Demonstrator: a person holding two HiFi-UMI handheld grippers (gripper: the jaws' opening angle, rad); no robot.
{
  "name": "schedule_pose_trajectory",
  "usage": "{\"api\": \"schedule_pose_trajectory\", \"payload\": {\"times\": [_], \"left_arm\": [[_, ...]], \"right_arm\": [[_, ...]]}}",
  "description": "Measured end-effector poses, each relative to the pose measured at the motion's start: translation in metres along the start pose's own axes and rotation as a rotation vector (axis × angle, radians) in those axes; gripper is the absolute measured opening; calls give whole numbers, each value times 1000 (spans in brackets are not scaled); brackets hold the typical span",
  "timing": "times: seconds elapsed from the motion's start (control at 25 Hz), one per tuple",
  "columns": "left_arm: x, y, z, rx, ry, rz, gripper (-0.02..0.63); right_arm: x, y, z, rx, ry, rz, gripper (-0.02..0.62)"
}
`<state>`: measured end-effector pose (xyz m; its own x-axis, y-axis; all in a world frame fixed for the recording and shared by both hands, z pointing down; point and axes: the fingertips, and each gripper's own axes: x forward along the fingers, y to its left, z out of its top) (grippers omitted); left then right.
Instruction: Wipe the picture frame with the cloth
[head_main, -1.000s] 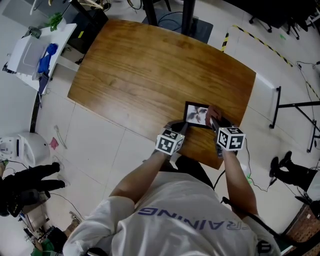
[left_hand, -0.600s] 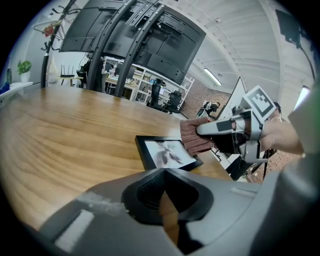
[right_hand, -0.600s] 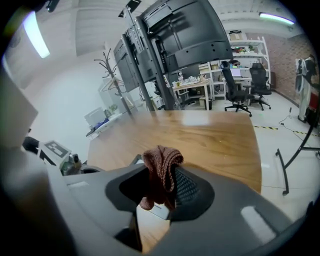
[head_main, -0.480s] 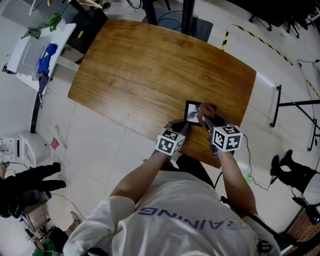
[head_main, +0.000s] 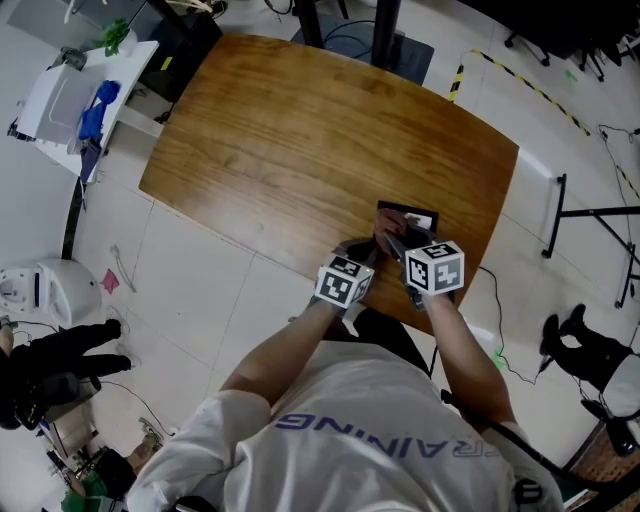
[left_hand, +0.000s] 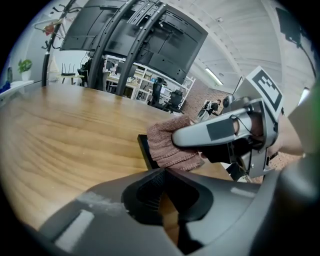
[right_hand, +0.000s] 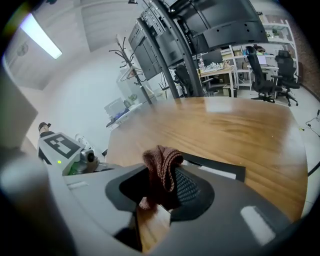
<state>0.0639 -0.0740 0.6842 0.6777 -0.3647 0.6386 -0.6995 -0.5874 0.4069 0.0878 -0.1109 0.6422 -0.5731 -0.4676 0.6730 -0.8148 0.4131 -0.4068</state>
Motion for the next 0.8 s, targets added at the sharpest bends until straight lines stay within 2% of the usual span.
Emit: {"api": "schedule_pose_trajectory", "payload": {"times": [0.32, 0.56, 0.8], "left_arm": [[-2, 1, 1, -3, -4, 0, 3], [-2, 2, 1, 4, -3, 6, 3], [-4, 2, 3, -15, -10, 5, 3]], "right_arm": [[5, -4, -10, -56, 31, -21, 126], [-12, -19, -19, -113, 37, -93, 126], [-40, -49, -28, -18, -15, -128, 129]]}}
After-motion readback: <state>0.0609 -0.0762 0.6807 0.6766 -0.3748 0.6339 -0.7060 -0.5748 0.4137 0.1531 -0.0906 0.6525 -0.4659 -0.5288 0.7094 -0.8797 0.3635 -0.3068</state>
